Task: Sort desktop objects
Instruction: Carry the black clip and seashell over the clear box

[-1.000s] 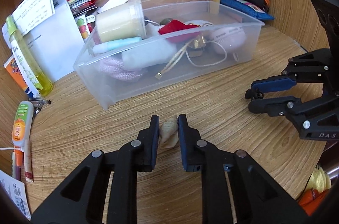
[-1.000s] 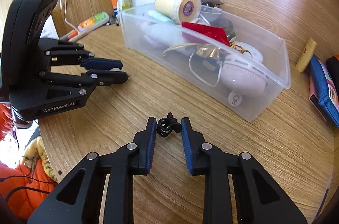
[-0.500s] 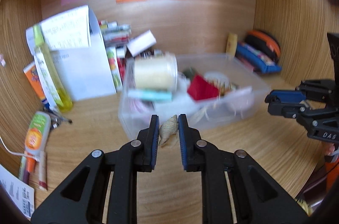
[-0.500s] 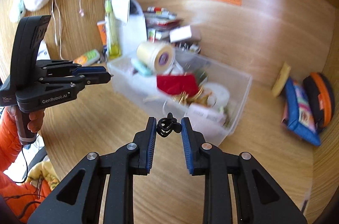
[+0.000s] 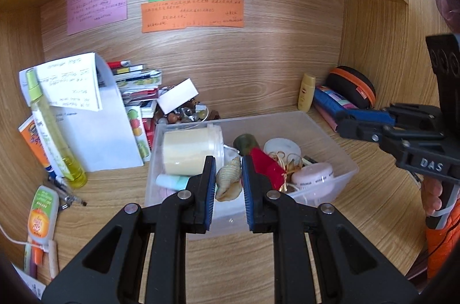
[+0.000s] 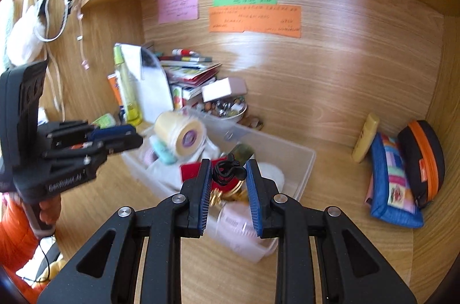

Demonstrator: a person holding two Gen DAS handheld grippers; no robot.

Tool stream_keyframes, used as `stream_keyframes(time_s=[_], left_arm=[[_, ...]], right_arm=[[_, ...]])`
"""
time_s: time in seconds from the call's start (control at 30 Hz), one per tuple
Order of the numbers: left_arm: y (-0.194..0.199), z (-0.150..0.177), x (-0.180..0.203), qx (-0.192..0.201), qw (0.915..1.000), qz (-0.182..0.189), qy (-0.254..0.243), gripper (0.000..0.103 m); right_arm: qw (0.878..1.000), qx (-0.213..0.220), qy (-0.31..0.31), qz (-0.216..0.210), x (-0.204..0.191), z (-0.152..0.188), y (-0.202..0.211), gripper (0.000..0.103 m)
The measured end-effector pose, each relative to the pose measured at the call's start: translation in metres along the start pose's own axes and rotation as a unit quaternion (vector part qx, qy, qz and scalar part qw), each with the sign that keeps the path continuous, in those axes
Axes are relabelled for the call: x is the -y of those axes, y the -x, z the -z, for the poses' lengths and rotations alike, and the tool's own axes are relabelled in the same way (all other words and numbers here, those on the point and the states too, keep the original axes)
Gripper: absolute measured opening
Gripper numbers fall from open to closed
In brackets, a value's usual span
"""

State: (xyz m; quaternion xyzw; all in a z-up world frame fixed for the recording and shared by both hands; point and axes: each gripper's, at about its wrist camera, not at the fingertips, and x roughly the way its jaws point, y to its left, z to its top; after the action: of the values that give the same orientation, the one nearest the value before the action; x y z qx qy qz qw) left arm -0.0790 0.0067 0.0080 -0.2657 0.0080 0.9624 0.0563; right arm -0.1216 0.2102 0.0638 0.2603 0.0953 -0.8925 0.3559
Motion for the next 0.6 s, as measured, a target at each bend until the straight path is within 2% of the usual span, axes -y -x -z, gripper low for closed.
stream_keyframes(time_s=[0.13, 0.3, 0.5, 0.6], left_arm=[[-0.013, -0.004, 0.001, 0.000, 1.0000, 0.003, 0.008, 0.017], [-0.030, 0.000, 0.007, -0.009, 0.9999, 0.010, 0.002, 0.017], [-0.048, 0.010, 0.005, -0.032, 0.9992, 0.019, 0.009, 0.017], [-0.049, 0.012, 0.008, -0.028, 0.9995, 0.012, 0.006, 0.017]], right_arm=[[1.000, -0.013, -0.014, -0.008, 0.003, -0.003, -0.023, 0.022], [0.998, -0.050, -0.028, -0.011, 0.007, 0.012, -0.056, 0.022], [0.998, -0.064, -0.026, 0.003, 0.009, 0.020, -0.064, 0.022], [0.997, -0.067, -0.033, 0.011, 0.012, 0.020, -0.068, 0.022]])
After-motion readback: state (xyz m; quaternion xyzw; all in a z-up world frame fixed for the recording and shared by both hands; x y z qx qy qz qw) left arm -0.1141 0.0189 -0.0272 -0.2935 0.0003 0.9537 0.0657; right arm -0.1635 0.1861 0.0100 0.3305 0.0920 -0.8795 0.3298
